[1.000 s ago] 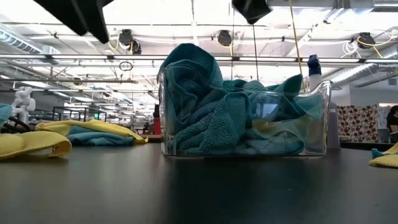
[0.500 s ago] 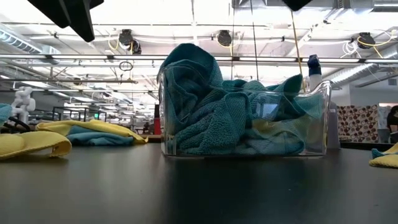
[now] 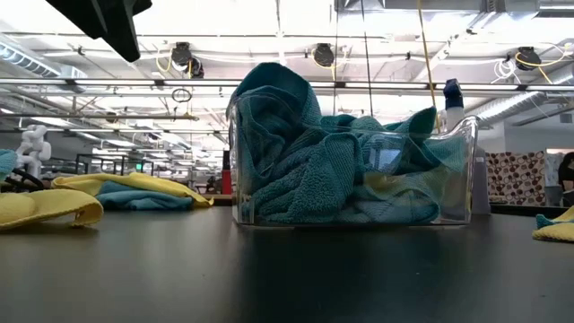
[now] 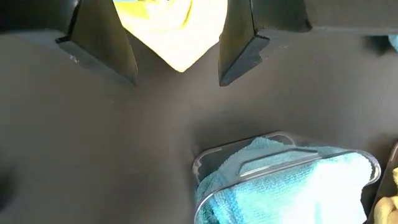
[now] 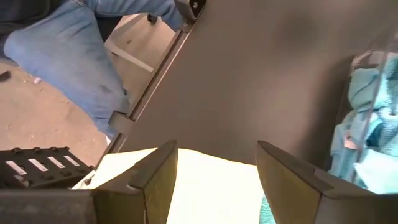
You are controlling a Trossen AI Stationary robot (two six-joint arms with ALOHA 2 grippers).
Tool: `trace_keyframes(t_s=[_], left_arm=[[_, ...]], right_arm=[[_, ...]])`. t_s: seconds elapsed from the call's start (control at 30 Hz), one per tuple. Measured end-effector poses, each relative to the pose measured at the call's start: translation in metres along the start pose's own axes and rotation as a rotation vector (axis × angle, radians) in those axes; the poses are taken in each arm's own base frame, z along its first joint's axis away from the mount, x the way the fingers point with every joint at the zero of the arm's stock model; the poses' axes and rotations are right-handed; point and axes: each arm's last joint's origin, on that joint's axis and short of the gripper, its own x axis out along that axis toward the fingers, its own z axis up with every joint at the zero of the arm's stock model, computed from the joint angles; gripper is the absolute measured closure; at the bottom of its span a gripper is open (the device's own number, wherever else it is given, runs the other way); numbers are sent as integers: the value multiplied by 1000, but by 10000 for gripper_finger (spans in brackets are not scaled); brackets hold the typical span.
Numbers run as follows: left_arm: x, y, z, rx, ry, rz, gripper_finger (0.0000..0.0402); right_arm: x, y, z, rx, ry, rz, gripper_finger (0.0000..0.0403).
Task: Sort microfiber towel by color & place in baskets
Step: Put the blue microfiber cloth into the bottom transparent bin
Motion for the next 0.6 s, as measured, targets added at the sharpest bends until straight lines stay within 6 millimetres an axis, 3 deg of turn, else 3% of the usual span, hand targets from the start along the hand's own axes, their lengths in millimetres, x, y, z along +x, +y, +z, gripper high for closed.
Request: trace_keyframes(t_s=[0.3,0.6], left_arm=[[15,-7,1,49,14,9,171],[23,-10,-1,91,37,20,171]], right_arm=[[9,15,-8,36,30,-37,195],[32,13,-21,64,33,-73,195]])
